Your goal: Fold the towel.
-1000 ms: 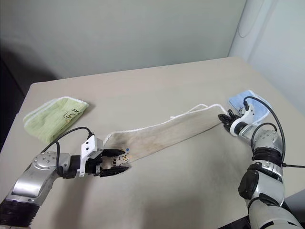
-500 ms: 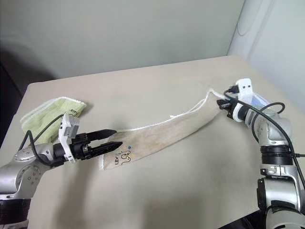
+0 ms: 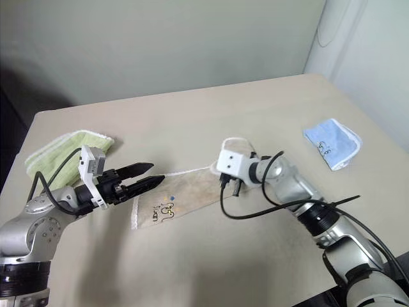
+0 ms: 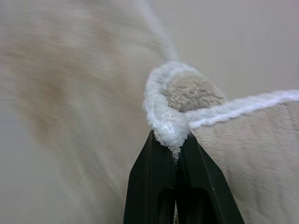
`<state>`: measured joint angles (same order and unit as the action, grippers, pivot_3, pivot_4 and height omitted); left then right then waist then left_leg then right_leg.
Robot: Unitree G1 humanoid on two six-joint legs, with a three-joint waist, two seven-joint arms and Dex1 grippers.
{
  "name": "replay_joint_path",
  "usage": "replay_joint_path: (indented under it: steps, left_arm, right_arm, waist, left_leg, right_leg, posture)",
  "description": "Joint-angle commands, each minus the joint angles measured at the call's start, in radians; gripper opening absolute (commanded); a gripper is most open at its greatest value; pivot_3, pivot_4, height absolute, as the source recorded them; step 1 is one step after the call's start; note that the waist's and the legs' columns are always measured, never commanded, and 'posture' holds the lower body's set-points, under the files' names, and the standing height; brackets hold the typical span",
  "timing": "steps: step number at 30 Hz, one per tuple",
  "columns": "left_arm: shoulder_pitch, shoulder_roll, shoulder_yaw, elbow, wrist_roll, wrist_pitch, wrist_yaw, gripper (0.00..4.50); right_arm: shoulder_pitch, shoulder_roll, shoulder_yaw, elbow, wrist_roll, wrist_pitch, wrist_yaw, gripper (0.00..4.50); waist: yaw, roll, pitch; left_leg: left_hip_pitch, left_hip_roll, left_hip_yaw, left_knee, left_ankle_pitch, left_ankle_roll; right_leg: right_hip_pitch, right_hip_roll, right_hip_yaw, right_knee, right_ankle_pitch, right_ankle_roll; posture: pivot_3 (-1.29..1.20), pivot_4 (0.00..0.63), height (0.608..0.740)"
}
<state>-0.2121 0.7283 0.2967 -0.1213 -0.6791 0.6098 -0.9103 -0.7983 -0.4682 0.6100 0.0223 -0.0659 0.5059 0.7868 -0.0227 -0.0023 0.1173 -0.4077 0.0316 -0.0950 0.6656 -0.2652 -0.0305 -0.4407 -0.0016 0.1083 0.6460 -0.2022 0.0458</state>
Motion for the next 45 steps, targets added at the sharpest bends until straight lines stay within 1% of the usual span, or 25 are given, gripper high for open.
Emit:
replay_joint_path:
  steps: [1,7,8,9,10,11,12,13,16,17,25,28,31,34,38,42,45]
  left_arm:
    - [0.0,0.004,0.012,-0.04,-0.003,-0.013,0.004,3.7]
    - [0.006,0.0,0.013,-0.047,0.0,-0.013,0.01,3.7]
    - [0.026,-0.012,0.014,-0.064,-0.001,-0.01,0.026,3.7]
    - [0.041,-0.02,0.016,-0.076,-0.002,-0.007,0.038,3.7]
    - [0.053,-0.029,0.013,-0.086,-0.002,-0.004,0.05,3.7]
    - [0.061,-0.036,0.011,-0.093,-0.003,-0.001,0.058,3.7]
    - [0.064,-0.039,0.009,-0.096,-0.003,0.001,0.063,3.7]
    - [0.065,-0.043,0.006,-0.1,-0.004,0.004,0.068,3.7]
    - [0.062,-0.049,-0.003,-0.103,-0.005,0.008,0.078,3.7]
    - [0.061,-0.049,-0.005,-0.103,-0.005,0.009,0.08,3.7]
    - [0.059,-0.055,0.006,-0.104,-0.023,0.035,0.103,3.7]
    - [0.062,-0.057,0.025,-0.102,-0.052,0.077,0.131,3.7]
    - [0.068,-0.061,0.061,-0.108,-0.108,0.133,0.161,3.7]
    - [0.091,-0.058,0.1,-0.125,-0.155,0.178,0.19,3.7]
    - [0.135,-0.058,0.165,-0.157,-0.22,0.233,0.237,3.7]
    - [0.182,-0.053,0.222,-0.19,-0.28,0.272,0.269,3.7]
    - [0.281,-0.036,0.321,-0.191,-0.348,0.323,0.274,4.31]
  right_arm:
    - [-0.012,0.001,-0.02,-0.024,-0.036,-0.024,0.019,0.01]
    - [0.0,0.02,-0.025,-0.004,-0.061,-0.03,0.029,0.01]
    - [0.024,0.016,-0.066,-0.018,-0.012,-0.004,0.05,0.01]
    - [0.042,0.013,-0.098,-0.029,0.023,0.015,0.067,0.47]
    - [0.059,0.02,-0.156,-0.059,0.085,0.053,0.082,0.68]
    - [0.07,0.029,-0.211,-0.088,0.137,0.089,0.09,1.01]
    - [0.074,0.037,-0.242,-0.106,0.166,0.112,0.091,1.36]
    - [0.081,0.038,-0.277,-0.13,0.203,0.136,0.1,1.63]
    - [0.096,0.031,-0.322,-0.171,0.26,0.181,0.115,1.63]
    - [0.1,0.03,-0.329,-0.18,0.27,0.192,0.116,1.63]
    - [0.105,0.032,-0.45,-0.234,0.403,0.266,0.098,1.63]
    - [0.072,0.028,-0.478,-0.099,0.345,0.252,0.016,1.05]
    - [0.062,0.037,-0.473,0.023,0.318,0.187,0.0,0.03]
    - [0.057,0.066,-0.46,0.125,0.299,0.122,-0.006,0.03]
    - [0.064,0.107,-0.432,0.23,0.27,0.052,-0.003,0.03]
    - [0.078,0.122,-0.413,0.268,0.252,0.016,0.018,0.03]
    - [0.089,0.143,-0.412,0.314,0.239,-0.015,-0.002,0.0]
  waist:
    - [0.005,0.0,0.0]
    - [0.005,0.0,0.0]
    - [0.005,-0.001,0.0]
    - [0.005,-0.001,0.0]
    - [0.006,-0.001,0.0]
    - [0.008,-0.001,0.0]
    - [0.009,-0.001,0.0]
    - [0.009,-0.002,0.0]
    - [0.011,-0.003,0.0]
    - [0.01,-0.003,0.0]
    - [0.012,-0.004,-0.001]
    - [0.012,-0.004,-0.001]
    - [0.013,-0.004,-0.001]
    - [0.013,-0.004,-0.001]
    - [0.011,-0.004,-0.001]
    - [0.012,-0.004,-0.001]
    - [0.011,-0.004,-0.001]
  left_leg:
    - [-0.001,0.0,0.0,0.001,0.0,0.0]
    - [0.0,0.0,0.0,0.002,0.001,-0.001]
    - [0.0,0.0,0.0,0.002,0.001,-0.001]
    - [0.0,0.0,0.0,0.001,0.001,-0.001]
    - [0.0,-0.001,0.0,0.001,0.001,-0.001]
    - [0.0,-0.001,0.0,0.001,0.001,-0.002]
    - [-0.001,-0.001,0.0,0.001,0.005,-0.01]
    - [-0.001,-0.001,0.001,0.001,0.006,-0.012]
    - [-0.001,0.0,0.001,0.001,0.007,-0.014]
    - [0.0,0.0,0.001,0.001,0.007,-0.014]
    - [0.003,0.0,0.001,0.001,0.006,-0.013]
    - [0.003,0.0,0.001,0.001,0.006,-0.013]
    - [0.004,0.0,0.001,0.001,0.005,-0.012]
    - [0.004,0.0,0.001,-0.001,0.005,-0.012]
    - [0.004,0.002,0.0,-0.002,0.004,-0.016]
    - [0.004,0.006,0.0,-0.001,0.002,-0.019]
    - [0.006,0.008,0.0,-0.001,0.001,-0.02]
  right_leg:
    - [0.0,0.0,0.0,0.0,0.0,0.0]
    - [0.0,0.0,0.0,0.0,0.001,-0.002]
    - [0.0,0.0,0.0,0.0,0.001,-0.002]
    - [0.0,0.0,0.0,0.0,0.001,-0.002]
    - [0.0,0.0,0.0,0.0,0.001,-0.002]
    - [0.0,0.0,0.0,0.0,0.001,-0.002]
    - [0.0,0.0,0.0,-0.001,0.0,-0.002]
    - [0.0,0.0,0.0,-0.001,0.0,-0.002]
    - [0.0,0.002,0.001,-0.001,-0.002,-0.005]
    - [0.001,0.002,0.001,-0.001,-0.004,-0.009]
    - [0.003,0.003,0.002,0.0,-0.004,-0.009]
    - [0.003,0.004,0.002,0.0,-0.004,-0.009]
    - [0.003,0.003,0.003,0.0,-0.003,-0.009]
    - [0.002,0.003,0.002,0.0,0.0,-0.003]
    - [0.001,0.006,0.003,0.0,0.0,-0.004]
    - [0.001,0.011,0.003,0.0,0.0,-0.006]
    - [0.001,0.014,0.003,0.001,-0.001,-0.008]
  posture:
    - [0.0,0.15,0.74]
    - [0.0,0.15,0.74]
    - [0.0,0.15,0.74]
    - [0.0,0.15,0.74]
    - [0.0,0.15,0.74]
    - [0.0,0.15,0.74]
    - [0.0,0.15,0.74]
    - [0.0,0.15,0.74]
    - [0.0,0.15,0.74]
    - [0.0,0.15,0.74]
    - [0.0,0.15,0.74]
    - [0.0,0.15,0.74]
    - [0.0,0.15,0.74]
    - [0.0,0.15,0.74]
    - [0.0,0.15,0.74]
    - [0.0,0.15,0.74]
    - [0.0,0.15,0.74]
